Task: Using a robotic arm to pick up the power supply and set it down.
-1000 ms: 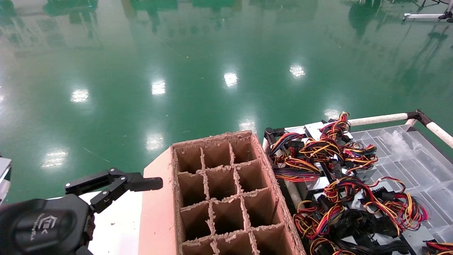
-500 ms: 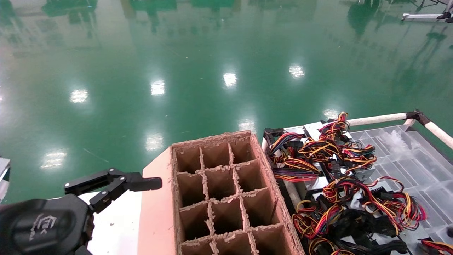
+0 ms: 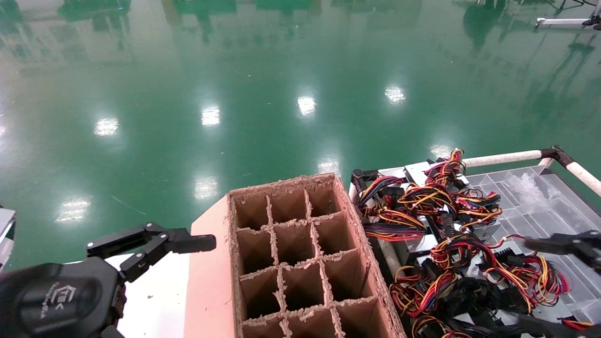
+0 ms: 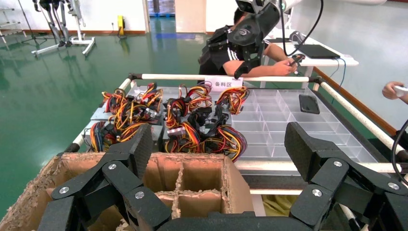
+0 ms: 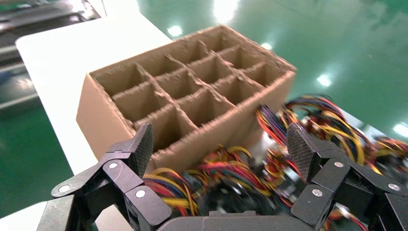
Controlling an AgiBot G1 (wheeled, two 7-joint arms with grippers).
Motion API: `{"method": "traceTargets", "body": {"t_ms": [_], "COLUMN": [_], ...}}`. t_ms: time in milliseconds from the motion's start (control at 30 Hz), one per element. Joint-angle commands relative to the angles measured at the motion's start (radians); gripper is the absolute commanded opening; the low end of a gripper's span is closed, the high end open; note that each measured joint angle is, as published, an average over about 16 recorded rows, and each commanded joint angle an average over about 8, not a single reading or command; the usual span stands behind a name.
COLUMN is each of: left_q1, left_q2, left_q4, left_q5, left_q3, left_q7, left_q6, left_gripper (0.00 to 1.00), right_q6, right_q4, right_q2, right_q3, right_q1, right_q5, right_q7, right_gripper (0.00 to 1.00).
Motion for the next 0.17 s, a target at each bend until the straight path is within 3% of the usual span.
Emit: {"method": "traceTargets", "body": {"t_ms": [33,167], "left_q1": [0.0,0.0], "left_q2": [0.0,0.0], "left_q4": [0.0,0.0], "left_q5": [0.0,0.0], "left_q3": [0.0,0.0], "left_q7": [0.0,0.0], "left_q6": [0.0,0.0], "left_gripper": [1.0,1.0], "right_q6": [0.005,0.009], "right_q4": [0.029,0.053], "right_q2": [-0.027,-0.049], "right_q3": [0.012,0.022], "right_q1": [-0.004,-0.007], "right_q5": [0.001,0.001], "right_q7": [0.023,0.043], "right_gripper": [1.0,1.0]}}
